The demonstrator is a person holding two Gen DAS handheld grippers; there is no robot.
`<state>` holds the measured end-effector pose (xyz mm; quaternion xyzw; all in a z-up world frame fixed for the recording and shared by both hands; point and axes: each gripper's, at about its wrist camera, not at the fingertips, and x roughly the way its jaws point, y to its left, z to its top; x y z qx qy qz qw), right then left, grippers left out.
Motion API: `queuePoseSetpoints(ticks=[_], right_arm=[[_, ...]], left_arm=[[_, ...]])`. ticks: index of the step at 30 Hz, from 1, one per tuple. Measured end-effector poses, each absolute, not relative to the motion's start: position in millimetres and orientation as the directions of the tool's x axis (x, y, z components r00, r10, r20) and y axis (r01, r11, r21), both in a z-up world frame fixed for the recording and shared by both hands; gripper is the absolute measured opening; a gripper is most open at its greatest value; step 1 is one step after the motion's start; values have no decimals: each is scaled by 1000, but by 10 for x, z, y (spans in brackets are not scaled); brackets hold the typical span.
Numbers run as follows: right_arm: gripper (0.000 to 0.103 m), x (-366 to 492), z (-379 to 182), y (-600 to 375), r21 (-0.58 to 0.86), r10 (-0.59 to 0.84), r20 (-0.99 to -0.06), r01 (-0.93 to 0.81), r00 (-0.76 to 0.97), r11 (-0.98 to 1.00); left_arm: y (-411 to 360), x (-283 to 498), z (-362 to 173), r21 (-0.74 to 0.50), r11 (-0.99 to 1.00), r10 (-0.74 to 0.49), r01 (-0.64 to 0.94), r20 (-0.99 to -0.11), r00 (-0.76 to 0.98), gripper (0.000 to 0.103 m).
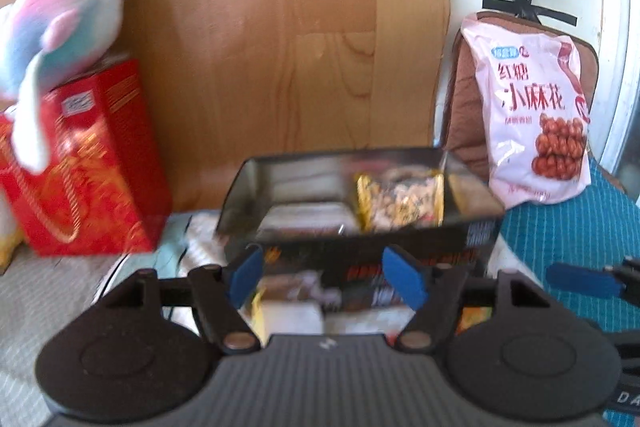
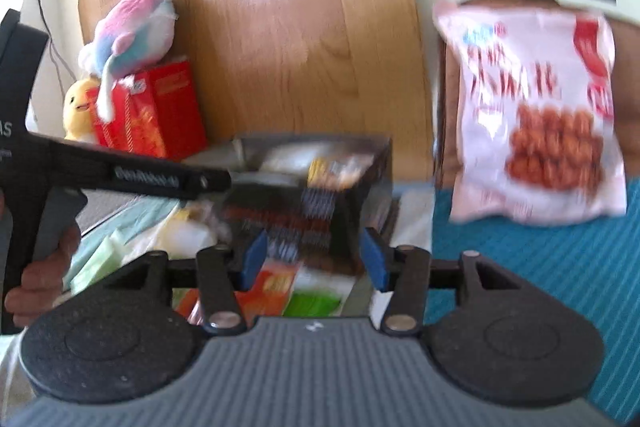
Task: Organize snacks
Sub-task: 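Reach the left gripper to the yellow-lidded cup and grasp it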
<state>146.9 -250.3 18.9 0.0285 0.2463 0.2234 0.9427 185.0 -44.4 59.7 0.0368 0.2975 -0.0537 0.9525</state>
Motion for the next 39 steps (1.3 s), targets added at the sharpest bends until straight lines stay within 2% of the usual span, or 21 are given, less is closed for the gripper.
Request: queuePoseSetpoints(ticks=[4,8,10,11,12,13,14,20,22,25,28,29,31,33,37,39], right_arm=[[56,1378,59,-2375,177,445,-508,-417,737,892],[61,1357,-46,-2149,128,433,-555,-442,710,888],[56,1281,-60,-2050,62,400,-549,-442,734,895],[36,1241,-41,-2010,45,399,-547,-450,736,892],[23,1206,-22,-1981,50,418,-552,-472,721,880],[17,1160,-8,-1958,51,431,-550,-487,715,872],[3,1103,1,-1920,31,434,-551,-502,713,864],[3,768,51,-1695,15,528,-577,-638,624,770],[6,834,150,-1716,76,551,-561,-625,618,777],[14,1083,268,-1795,215,594,-536,-583,600,783],[24,1187,302,-1698,219,602,-526,-588,601,779],[31,1210,296,-1636,220,608,-532,-597,589,771],[32,1220,264,-1465,224,638,-541,-637,548,737],[41,1240,216,-1316,240,669,-549,-673,501,700],[43,1366,57,-1101,291,687,-582,-677,435,675],[44,1401,-21,-1025,305,691,-593,-678,413,668]], left_arm=[[-263,1559,509,12,995,-72,97,-574,816,68],[-20,1327,383,-78,994,-106,74,-609,786,68],[85,1231,328,-103,993,-111,60,-621,776,68],[138,1177,308,-112,992,-114,56,-624,773,67],[192,1128,296,-122,991,-118,52,-625,772,67],[242,1087,285,-133,990,-123,50,-626,771,67],[295,1048,275,-143,989,-127,46,-627,769,67],[611,863,228,-200,980,-128,1,-622,772,67],[746,828,228,-223,974,-118,-30,-619,776,67],[930,814,234,-261,963,-113,-65,-612,783,67],[1080,820,244,-284,956,-114,-79,-603,790,68],[1121,836,244,-289,954,-113,-84,-602,791,68],[1191,881,232,-300,949,-114,-94,-606,787,68],[1256,934,217,-321,942,-124,-100,-609,783,68],[1310,1077,199,-344,935,-158,-83,-615,772,69],[1270,1148,175,-332,942,-176,-52,-619,765,74]])
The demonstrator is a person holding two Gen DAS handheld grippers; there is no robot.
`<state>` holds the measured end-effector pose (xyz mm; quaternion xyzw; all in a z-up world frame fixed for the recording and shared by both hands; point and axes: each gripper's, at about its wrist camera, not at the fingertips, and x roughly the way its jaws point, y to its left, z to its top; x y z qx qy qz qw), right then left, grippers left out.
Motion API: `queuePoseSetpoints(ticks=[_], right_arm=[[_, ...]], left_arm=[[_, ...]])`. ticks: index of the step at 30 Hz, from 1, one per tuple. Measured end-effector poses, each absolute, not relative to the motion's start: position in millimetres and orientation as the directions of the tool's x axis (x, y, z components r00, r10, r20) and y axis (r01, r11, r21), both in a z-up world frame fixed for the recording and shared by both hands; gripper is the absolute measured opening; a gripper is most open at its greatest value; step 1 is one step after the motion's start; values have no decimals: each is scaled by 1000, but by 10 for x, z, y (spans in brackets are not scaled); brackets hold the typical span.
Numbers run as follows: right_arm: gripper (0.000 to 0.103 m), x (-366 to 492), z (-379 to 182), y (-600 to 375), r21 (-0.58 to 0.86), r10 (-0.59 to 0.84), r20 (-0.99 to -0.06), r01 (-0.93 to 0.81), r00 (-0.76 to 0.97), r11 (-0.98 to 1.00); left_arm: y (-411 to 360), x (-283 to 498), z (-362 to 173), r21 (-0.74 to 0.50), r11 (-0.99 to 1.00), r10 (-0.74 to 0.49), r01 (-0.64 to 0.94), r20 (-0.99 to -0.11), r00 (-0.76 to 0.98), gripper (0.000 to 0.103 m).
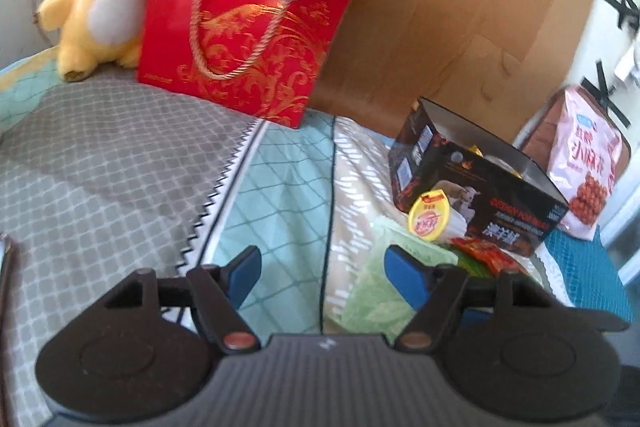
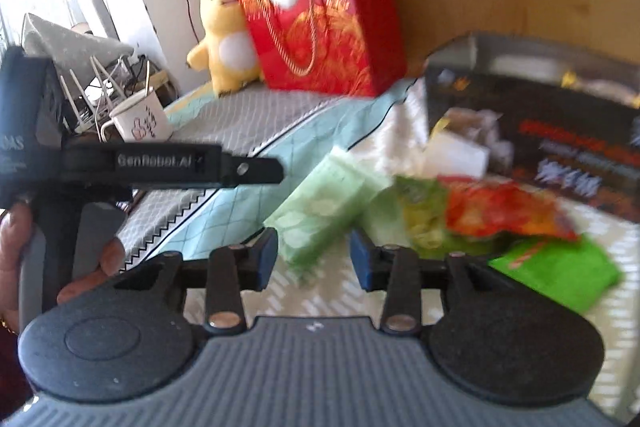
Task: Organize snacks
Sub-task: 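Reach the left gripper to the yellow-lidded cup and grasp it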
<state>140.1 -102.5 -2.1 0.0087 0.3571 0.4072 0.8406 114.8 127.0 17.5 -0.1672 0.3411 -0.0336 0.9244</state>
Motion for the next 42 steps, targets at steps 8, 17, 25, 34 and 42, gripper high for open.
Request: queuePoseSetpoints(ticks=[8,17,25,34,42], right_arm=[[27,1273,24,-976,236,694,-580,-727,427,644],[27,1614,696,-1473,216,702,-382,-680,602,701],[21,2251,576,-1899,199,570,-424,-542,703,816],[26,2302,402,-2329,193,467,-410,-425,784,884],[28,1904,206,-2439,356,609,-463,-495,644,793]], left_arm=[[1142,1104,247,-413,909,-313,47,-605,733,30],[735,1552,985,-368,910,-353,194,-435,829,30],[86,2411,821,-377,895,-415,240,-500,760,31],[-146,2562,568,-383,890,-433,248,-537,724,36],[406,1860,516,-332,923,-352,194,-528,772,45]])
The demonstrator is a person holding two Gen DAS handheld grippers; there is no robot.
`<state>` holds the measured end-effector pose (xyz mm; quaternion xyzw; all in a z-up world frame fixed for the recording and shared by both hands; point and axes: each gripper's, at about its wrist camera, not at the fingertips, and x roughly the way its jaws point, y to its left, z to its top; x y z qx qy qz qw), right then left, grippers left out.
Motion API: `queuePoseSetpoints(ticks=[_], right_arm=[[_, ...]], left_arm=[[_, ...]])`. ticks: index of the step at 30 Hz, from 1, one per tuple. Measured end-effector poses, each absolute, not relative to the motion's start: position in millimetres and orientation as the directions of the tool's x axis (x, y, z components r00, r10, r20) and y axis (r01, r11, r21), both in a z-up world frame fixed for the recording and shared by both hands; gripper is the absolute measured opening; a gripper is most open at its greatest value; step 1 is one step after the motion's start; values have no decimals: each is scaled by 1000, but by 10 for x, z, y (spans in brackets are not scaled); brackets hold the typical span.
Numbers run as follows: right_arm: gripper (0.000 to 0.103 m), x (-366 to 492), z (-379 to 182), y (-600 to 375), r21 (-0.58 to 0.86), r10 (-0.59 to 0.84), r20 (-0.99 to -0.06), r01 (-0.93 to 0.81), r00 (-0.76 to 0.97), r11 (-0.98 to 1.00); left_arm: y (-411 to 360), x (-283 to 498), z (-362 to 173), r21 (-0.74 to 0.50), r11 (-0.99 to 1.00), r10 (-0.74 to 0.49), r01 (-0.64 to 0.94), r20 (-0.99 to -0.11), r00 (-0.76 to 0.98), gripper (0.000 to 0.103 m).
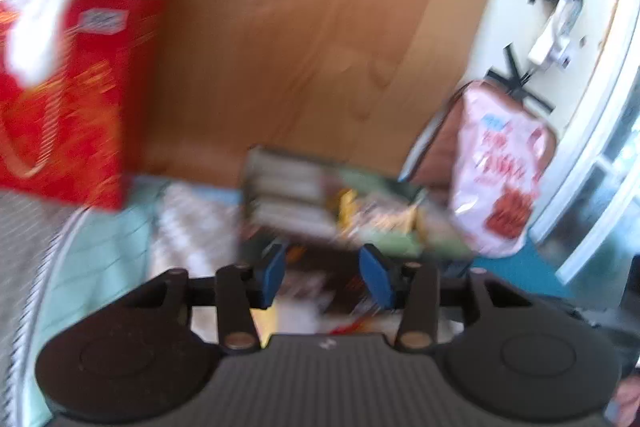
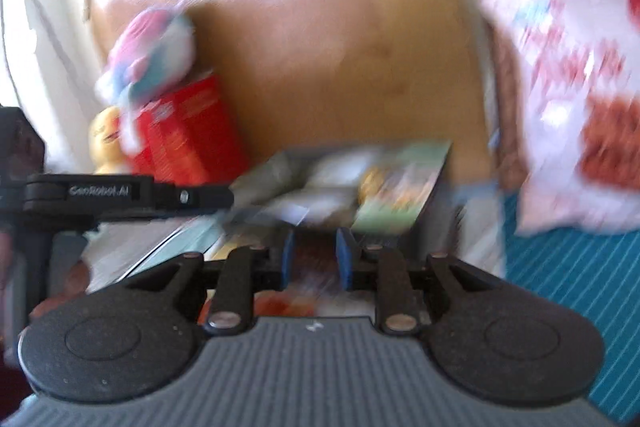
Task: Organize snacks
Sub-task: 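Reach the left gripper to the yellow-lidded cup and grasp it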
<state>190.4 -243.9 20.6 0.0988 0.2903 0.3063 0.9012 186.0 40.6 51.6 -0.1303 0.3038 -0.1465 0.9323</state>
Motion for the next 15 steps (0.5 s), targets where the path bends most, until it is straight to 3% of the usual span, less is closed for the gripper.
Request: queuePoseSetpoints(ticks=[4,7,10,15], right_arm=[[36,2067,-16,-2208,385,591,-556,-449,584,806],[40,2231,-123,-2111,451,600,-574,-396,557,800],[42,2286,-171,-2003,518,645,-571,-388,507,763],[40,2036,-51,-1951,485,659,-577,-447,482,752]], left_arm=[[497,1734,243,-310,946,-277,97,-613,740,48],[505,1720,59,-292,955,-233,41,-659,715,49],[535,1663,20,-332,942,-261,44,-647,717,47],[422,1437,30,-310,946,-282,92,-652,704,44]])
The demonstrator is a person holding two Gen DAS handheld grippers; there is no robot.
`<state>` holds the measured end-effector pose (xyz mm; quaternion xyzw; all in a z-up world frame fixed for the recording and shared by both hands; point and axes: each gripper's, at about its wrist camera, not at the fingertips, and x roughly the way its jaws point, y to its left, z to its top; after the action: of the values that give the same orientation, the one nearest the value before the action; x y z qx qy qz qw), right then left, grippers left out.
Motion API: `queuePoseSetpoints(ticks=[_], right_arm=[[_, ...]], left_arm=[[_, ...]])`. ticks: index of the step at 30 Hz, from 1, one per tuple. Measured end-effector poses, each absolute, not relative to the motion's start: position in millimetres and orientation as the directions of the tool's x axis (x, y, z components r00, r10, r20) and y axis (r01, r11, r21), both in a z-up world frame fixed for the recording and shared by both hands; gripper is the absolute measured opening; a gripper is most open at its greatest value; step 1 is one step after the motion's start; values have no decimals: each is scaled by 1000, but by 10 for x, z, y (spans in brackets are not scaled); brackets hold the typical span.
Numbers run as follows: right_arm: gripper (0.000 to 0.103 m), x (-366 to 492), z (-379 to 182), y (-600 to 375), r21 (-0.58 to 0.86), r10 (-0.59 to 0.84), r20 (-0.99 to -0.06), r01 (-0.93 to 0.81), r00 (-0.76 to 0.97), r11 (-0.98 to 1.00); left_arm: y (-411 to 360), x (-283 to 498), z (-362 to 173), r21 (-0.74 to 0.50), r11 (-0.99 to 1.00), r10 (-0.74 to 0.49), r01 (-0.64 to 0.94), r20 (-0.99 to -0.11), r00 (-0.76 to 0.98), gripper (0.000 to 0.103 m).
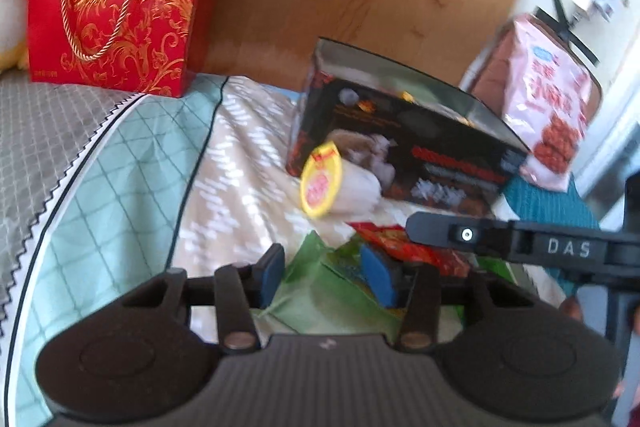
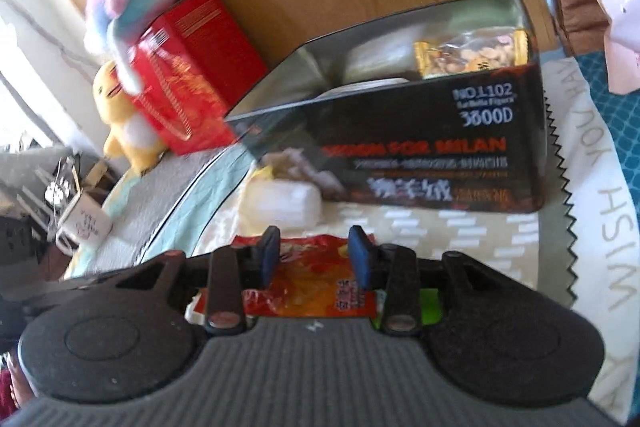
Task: Organize snacks
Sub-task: 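Reach the left gripper to the yellow-lidded cup and grasp it, then lower the yellow-lidded cup into the black tin and release it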
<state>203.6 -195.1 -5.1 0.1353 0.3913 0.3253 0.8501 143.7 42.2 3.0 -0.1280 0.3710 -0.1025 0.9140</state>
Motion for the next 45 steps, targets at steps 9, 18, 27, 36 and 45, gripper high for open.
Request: queuePoseSetpoints(ticks=[9,18,27,36,45], right_arm=[[37,1261,-94,-2130,469,683,-591,-506,430,724],[40,998,298,-2174,297,657,-519,-606,546,738],[49,1899,123,-1339,110,571,-595,-646,566,755],[50,2377,-144,-1184,152,592,-682,-709,429,689],[30,2009,-63,-1043,40,566,-667,-736,484,676]], left_arm=[[355,632,1,-325,931,-345,167,-626,699,45],[568,627,341,-245,949,-309,198,-602,736,51],[447,1876,322,-115,982,-191,152,-630,752,52],[428,2160,171,-193,958,-286,210,-632,721,53],[350,1908,219,-204,956,-294,212,-633,716,47]])
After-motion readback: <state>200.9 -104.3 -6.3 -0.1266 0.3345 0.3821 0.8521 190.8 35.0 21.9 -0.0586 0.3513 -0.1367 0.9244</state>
